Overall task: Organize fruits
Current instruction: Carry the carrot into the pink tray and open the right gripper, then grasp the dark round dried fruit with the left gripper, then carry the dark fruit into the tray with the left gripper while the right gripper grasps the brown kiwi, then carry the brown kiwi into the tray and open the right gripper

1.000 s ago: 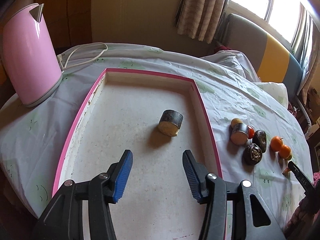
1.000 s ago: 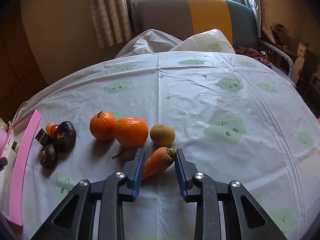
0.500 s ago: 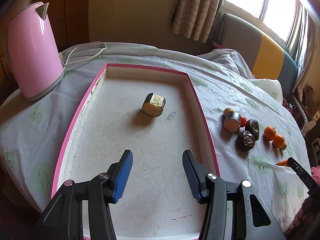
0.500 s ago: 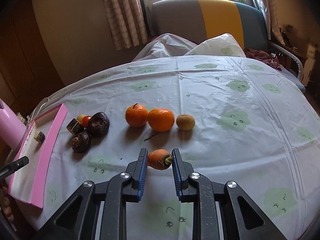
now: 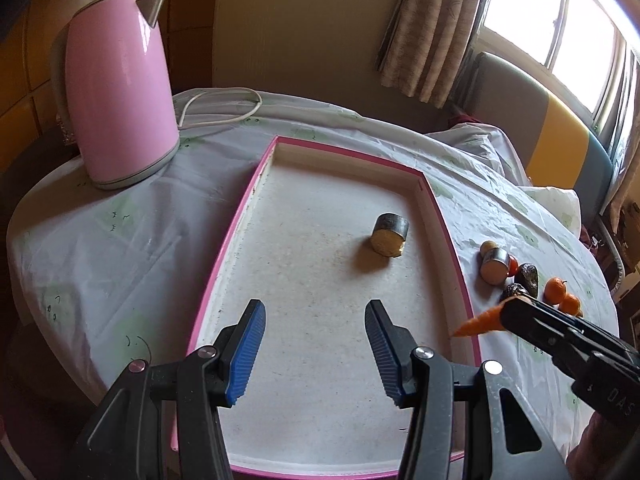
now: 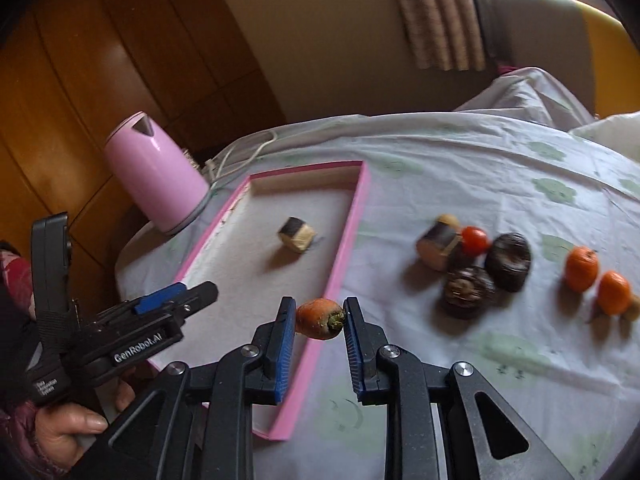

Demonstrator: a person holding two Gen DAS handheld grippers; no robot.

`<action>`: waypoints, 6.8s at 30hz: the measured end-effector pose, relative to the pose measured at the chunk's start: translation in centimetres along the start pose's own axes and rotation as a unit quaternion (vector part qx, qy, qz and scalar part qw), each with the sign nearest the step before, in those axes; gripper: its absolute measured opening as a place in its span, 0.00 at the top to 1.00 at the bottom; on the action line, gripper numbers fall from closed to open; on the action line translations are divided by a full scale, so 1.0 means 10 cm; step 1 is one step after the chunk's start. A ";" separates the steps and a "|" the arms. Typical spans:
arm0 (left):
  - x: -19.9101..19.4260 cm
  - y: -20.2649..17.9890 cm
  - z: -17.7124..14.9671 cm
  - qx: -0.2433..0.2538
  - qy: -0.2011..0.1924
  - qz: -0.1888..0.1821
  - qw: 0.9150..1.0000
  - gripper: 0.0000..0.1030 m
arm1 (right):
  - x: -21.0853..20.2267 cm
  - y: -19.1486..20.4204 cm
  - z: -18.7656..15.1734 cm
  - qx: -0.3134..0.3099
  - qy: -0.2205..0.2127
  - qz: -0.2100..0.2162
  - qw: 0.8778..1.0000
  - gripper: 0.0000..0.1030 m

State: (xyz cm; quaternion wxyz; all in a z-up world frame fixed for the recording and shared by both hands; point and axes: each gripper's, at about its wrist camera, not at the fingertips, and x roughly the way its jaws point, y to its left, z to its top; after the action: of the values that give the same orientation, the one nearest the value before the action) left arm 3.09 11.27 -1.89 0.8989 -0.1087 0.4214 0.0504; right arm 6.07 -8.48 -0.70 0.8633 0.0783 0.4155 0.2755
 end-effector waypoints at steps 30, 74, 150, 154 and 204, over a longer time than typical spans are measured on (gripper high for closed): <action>-0.13 -0.75 -0.18 0.108 0.002 -0.055 0.993 0.49 | -0.78 -1.22 -0.61 0.114 -0.043 -0.250 0.960 0.36; 0.89 -2.23 -0.07 0.191 0.111 -0.105 0.970 0.53 | -1.09 -2.02 -0.85 0.177 -0.083 -0.327 0.925 0.31; 0.19 -0.84 0.12 0.091 -0.009 -0.034 0.995 0.57 | -0.68 -1.90 -0.64 0.101 -0.035 -0.308 0.945 0.75; 0.44 -0.49 0.23 0.038 0.023 0.025 0.999 0.57 | -0.68 -1.89 -0.65 0.100 -0.034 -0.310 0.945 0.75; -0.09 0.08 0.01 -0.007 -0.012 0.002 1.000 0.44 | 0.06 0.23 -0.08 -0.065 0.014 -0.031 0.997 0.76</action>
State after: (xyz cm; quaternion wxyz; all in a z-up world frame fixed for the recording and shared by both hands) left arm 2.44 12.11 -1.20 0.9029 -0.1132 0.4107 0.0568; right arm 4.78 -6.29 -0.75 0.8690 0.0050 0.4107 0.2758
